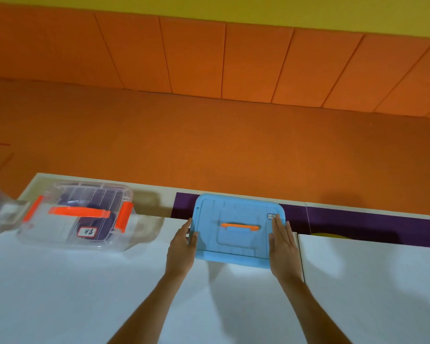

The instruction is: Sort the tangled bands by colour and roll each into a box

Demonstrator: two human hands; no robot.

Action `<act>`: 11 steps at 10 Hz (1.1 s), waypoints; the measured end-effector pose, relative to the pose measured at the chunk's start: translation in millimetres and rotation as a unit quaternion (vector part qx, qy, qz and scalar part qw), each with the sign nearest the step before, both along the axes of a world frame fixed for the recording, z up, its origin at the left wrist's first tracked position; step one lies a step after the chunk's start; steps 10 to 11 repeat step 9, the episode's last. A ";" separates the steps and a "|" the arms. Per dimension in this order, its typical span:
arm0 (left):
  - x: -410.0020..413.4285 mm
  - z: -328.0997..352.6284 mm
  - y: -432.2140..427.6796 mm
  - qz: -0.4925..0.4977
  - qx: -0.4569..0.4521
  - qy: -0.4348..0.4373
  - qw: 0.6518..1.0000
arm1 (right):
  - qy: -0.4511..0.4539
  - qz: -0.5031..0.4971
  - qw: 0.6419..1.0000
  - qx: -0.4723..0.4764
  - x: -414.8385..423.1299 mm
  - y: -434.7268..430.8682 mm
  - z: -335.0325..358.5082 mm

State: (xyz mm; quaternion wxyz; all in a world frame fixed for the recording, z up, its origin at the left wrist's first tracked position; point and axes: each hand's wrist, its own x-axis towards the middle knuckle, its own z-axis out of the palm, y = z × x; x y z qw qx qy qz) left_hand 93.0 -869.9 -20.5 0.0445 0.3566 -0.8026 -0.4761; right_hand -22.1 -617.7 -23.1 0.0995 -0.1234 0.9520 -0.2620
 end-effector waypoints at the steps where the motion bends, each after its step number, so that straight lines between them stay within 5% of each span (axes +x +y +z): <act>1: 2.9 -4.6 0.1 0.046 0.037 0.022 0.998 | -0.044 -0.011 0.993 -0.106 0.1 7.6 -4.1; 6: 9.6 1.3 3.1 0.042 0.041 -0.001 0.998 | -0.078 -0.013 0.990 -0.113 8.3 15.8 -6.9; 7: 12.2 11.2 2.3 -0.040 -0.077 -0.055 0.995 | -0.101 0.033 0.991 -0.085 0.1 18.1 -3.7; 9: 25.8 46.1 -16.4 -0.193 -0.328 -0.167 0.910 | -0.077 0.069 0.995 -0.003 -0.4 19.1 29.8; 11: 25.8 46.1 -16.4 -0.193 -0.328 -0.167 0.910 | -0.077 0.069 0.995 -0.003 -0.4 19.1 29.8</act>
